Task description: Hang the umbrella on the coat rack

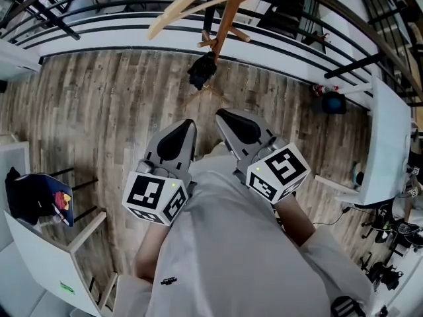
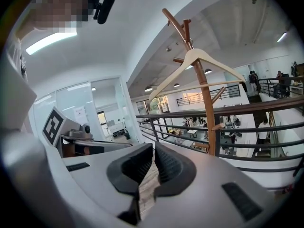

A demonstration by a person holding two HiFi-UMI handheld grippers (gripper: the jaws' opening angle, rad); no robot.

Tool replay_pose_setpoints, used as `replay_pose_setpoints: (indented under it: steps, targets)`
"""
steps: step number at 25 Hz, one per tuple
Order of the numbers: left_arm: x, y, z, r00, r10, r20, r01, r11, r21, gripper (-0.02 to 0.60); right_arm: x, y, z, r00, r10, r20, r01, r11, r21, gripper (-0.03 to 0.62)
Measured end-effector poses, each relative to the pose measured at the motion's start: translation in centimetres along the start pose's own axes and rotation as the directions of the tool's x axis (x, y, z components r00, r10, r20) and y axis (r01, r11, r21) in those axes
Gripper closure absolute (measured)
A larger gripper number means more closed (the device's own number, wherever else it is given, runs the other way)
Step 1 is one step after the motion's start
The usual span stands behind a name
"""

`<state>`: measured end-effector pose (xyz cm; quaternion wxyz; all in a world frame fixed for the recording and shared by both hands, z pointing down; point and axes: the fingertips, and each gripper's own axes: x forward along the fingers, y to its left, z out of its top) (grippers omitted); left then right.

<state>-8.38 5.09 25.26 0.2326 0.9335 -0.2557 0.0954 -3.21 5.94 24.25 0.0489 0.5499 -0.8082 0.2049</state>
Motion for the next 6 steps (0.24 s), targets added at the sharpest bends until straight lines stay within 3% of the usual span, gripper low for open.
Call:
replay_pose_setpoints:
  steps: [6]
  targets:
    - [-2.0,0.1,-0.6,1.000,0.000,0.000,0.000,1.000,0.014,0.560,-0.2,1.5,-0.7,1.000,0.019,0.012,-0.020,0.995,0.096,0.553]
